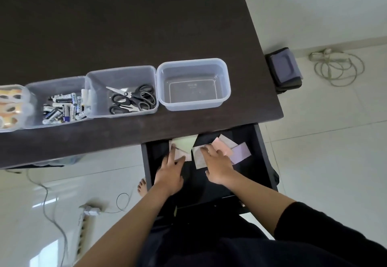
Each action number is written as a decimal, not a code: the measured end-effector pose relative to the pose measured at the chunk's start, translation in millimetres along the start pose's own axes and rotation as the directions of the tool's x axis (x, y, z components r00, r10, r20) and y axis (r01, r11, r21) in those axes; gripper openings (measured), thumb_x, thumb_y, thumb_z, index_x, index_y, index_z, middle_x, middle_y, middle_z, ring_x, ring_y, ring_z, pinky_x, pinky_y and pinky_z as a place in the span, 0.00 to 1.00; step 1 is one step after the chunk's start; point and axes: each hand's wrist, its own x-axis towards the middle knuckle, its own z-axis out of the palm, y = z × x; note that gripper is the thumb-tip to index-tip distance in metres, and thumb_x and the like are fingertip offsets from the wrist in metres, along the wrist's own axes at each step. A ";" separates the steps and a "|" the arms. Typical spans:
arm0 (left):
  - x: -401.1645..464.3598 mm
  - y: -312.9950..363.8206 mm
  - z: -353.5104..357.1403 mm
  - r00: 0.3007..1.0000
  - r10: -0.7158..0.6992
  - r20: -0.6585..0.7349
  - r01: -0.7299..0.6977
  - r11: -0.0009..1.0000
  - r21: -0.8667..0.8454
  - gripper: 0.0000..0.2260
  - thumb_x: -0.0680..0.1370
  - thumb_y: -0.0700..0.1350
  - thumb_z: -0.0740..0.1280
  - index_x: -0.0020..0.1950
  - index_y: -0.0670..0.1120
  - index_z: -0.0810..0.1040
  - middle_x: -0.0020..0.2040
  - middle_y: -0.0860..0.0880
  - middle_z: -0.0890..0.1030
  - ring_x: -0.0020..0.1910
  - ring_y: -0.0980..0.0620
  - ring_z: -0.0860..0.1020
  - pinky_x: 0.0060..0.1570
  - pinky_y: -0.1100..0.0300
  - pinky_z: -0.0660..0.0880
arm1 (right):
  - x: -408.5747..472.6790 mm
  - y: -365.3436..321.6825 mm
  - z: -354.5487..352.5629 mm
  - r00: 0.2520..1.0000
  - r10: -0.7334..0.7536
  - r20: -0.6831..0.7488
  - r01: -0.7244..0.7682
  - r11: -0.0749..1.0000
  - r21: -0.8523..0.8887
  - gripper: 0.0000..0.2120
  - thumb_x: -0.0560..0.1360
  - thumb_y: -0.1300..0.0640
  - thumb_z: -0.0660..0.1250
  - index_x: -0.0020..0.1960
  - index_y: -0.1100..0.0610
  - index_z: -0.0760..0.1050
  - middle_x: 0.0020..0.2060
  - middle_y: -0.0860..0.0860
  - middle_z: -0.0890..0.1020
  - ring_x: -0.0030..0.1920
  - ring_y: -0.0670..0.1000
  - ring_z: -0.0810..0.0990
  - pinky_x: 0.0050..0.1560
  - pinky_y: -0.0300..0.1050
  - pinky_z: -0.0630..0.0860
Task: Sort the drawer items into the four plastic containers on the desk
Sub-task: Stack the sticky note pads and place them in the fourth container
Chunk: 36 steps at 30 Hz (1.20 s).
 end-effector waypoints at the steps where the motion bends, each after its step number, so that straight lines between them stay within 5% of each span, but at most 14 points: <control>1: -4.3 1.1 3.2 1.000 0.004 0.002 -0.004 1.000 0.010 0.31 0.75 0.45 0.62 0.76 0.54 0.54 0.76 0.47 0.33 0.75 0.42 0.51 0.61 0.51 0.74 | -1.9 1.3 3.1 1.000 -0.006 0.002 0.006 1.000 -0.008 0.39 0.72 0.57 0.68 0.76 0.52 0.49 0.73 0.51 0.55 0.59 0.59 0.70 0.47 0.51 0.77; 4: -16.9 4.1 11.6 1.000 0.011 0.022 -0.012 1.000 0.009 0.28 0.74 0.44 0.62 0.73 0.54 0.59 0.77 0.48 0.37 0.73 0.42 0.54 0.58 0.52 0.75 | -7.8 6.2 14.0 0.998 -0.015 0.056 0.016 1.000 -0.025 0.44 0.71 0.57 0.69 0.77 0.53 0.45 0.71 0.52 0.56 0.59 0.58 0.71 0.47 0.50 0.75; 9: -26.6 4.1 20.8 1.000 0.023 0.007 -0.023 0.996 -0.081 0.19 0.72 0.43 0.62 0.63 0.50 0.71 0.73 0.46 0.52 0.67 0.42 0.64 0.56 0.52 0.76 | -18.2 4.9 28.0 0.996 0.010 0.088 -0.010 1.000 0.001 0.34 0.69 0.56 0.71 0.69 0.56 0.58 0.69 0.56 0.58 0.59 0.59 0.71 0.46 0.51 0.73; 12: -25.2 2.3 22.9 0.994 -0.060 -0.093 0.040 0.978 -0.206 0.18 0.72 0.40 0.63 0.62 0.45 0.68 0.66 0.46 0.58 0.61 0.43 0.70 0.56 0.55 0.75 | -22.1 5.9 27.0 0.997 0.034 0.071 -0.035 0.999 0.016 0.37 0.67 0.53 0.74 0.68 0.57 0.59 0.69 0.57 0.59 0.59 0.59 0.71 0.48 0.50 0.73; 16: -17.7 -1.9 23.1 0.964 -0.211 -0.162 0.134 0.910 -0.391 0.23 0.73 0.42 0.68 0.66 0.46 0.65 0.71 0.46 0.55 0.66 0.42 0.68 0.59 0.53 0.73 | -25.6 9.0 21.8 0.998 0.047 0.043 -0.048 0.998 0.041 0.29 0.68 0.53 0.72 0.63 0.57 0.63 0.62 0.55 0.72 0.54 0.59 0.76 0.45 0.48 0.69; 20: -5.6 -0.3 19.5 0.934 -0.312 -0.174 0.174 0.822 -0.542 0.24 0.74 0.47 0.69 0.67 0.45 0.68 0.70 0.45 0.64 0.66 0.43 0.67 0.63 0.53 0.68 | -28.7 17.3 15.2 0.993 0.094 0.064 -0.109 0.946 0.304 0.22 0.71 0.54 0.67 0.64 0.54 0.68 0.56 0.51 0.78 0.53 0.56 0.79 0.42 0.44 0.71; 24: 5.9 2.7 17.0 0.910 -0.397 -0.120 0.258 0.769 -0.585 0.22 0.74 0.53 0.69 0.65 0.45 0.73 0.68 0.46 0.63 0.65 0.44 0.67 0.62 0.54 0.70 | -35.2 24.4 5.5 0.991 0.118 0.061 -0.133 0.879 0.459 0.11 0.72 0.51 0.69 0.52 0.53 0.78 0.42 0.48 0.81 0.44 0.49 0.78 0.43 0.43 0.73; 30: 19.6 6.2 10.5 0.880 -0.472 -0.063 0.322 0.688 -0.650 0.16 0.73 0.51 0.71 0.57 0.46 0.78 0.67 0.46 0.63 0.64 0.45 0.67 0.58 0.57 0.71 | -45.5 33.7 -1.2 0.978 0.198 -0.071 -0.106 0.758 0.644 0.10 0.71 0.49 0.72 0.44 0.55 0.80 0.36 0.47 0.80 0.39 0.46 0.78 0.41 0.39 0.72; 34: 22.0 11.2 6.4 0.861 -0.506 -0.053 0.340 0.650 -0.680 0.11 0.71 0.52 0.72 0.49 0.49 0.78 0.65 0.47 0.66 0.64 0.46 0.68 0.61 0.51 0.71 | -49.8 32.6 -5.5 0.960 0.253 -0.119 -0.089 0.678 0.730 0.10 0.73 0.50 0.71 0.50 0.54 0.81 0.34 0.49 0.79 0.35 0.41 0.74 0.38 0.30 0.67; 36: 19.9 15.9 3.8 0.864 -0.496 -0.081 0.286 0.618 -0.732 0.09 0.71 0.52 0.72 0.45 0.50 0.76 0.59 0.47 0.72 0.58 0.47 0.73 0.55 0.53 0.74 | -51.3 31.8 -5.9 0.943 0.295 -0.151 -0.086 0.656 0.750 0.11 0.73 0.48 0.70 0.52 0.53 0.80 0.35 0.49 0.80 0.35 0.43 0.75 0.38 0.33 0.69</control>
